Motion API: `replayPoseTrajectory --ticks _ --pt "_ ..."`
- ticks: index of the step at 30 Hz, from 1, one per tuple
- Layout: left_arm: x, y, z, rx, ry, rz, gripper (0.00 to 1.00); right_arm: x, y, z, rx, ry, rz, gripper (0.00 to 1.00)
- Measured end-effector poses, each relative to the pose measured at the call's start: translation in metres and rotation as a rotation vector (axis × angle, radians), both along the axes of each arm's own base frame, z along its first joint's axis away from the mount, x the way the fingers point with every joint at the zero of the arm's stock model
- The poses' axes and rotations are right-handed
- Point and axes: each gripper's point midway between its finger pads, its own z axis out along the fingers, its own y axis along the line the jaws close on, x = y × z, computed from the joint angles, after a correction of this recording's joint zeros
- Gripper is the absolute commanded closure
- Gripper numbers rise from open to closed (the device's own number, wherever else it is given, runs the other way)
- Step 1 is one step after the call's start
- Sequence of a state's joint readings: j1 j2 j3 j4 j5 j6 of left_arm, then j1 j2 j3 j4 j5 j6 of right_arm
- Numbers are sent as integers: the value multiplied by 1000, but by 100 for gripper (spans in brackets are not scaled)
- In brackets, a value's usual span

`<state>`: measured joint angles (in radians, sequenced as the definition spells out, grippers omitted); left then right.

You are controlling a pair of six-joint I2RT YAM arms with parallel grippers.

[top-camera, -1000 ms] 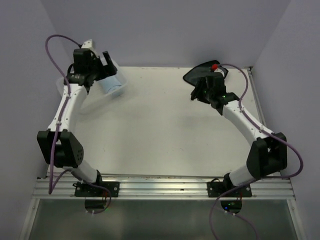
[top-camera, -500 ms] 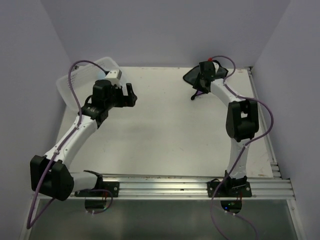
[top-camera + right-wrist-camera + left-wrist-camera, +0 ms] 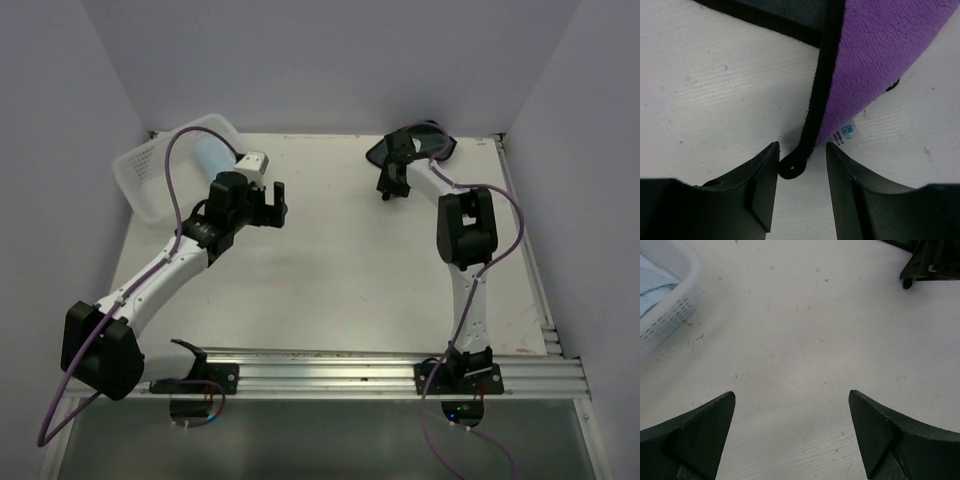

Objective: Roll the towels
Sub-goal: Move the towel to the center of the board

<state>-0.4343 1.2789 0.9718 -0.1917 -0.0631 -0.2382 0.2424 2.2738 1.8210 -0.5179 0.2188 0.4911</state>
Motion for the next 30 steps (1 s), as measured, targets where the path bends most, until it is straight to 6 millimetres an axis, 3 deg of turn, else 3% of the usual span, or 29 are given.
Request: replayPoseTrajectory --ticks 2,3,7,10,14,16,19,21,24,27,30 --pt "0 1 0 1 -1 3 0 -1 0 -6 -6 11 8 67" --pt "1 1 0 1 -2 4 0 -2 -1 -8 -12 14 12 81" --pt "1 2 1 4 -5 10 0 -5 -1 -10 -19 20 30 100" --pt "2 4 1 16 -10 19 0 -11 2 -9 -17 21 46 100" --pt "3 10 1 34 -20 39 0 -46 20 -2 -11 59 105 100" --pt "3 14 5 42 -33 54 1 -68 39 8 -6 64 156 100" --pt "2 19 13 46 -59 72 0 -110 85 37 39 33 271 100" --pt "2 22 17 51 -73 82 0 -148 120 56 100 0 359 100" --pt "2 26 22 62 -90 97 0 -215 165 66 194 -11 491 100" --pt "2 30 23 73 -97 111 0 -275 179 50 249 35 561 100" --pt "2 33 22 83 -97 122 0 -321 165 26 259 101 579 100"
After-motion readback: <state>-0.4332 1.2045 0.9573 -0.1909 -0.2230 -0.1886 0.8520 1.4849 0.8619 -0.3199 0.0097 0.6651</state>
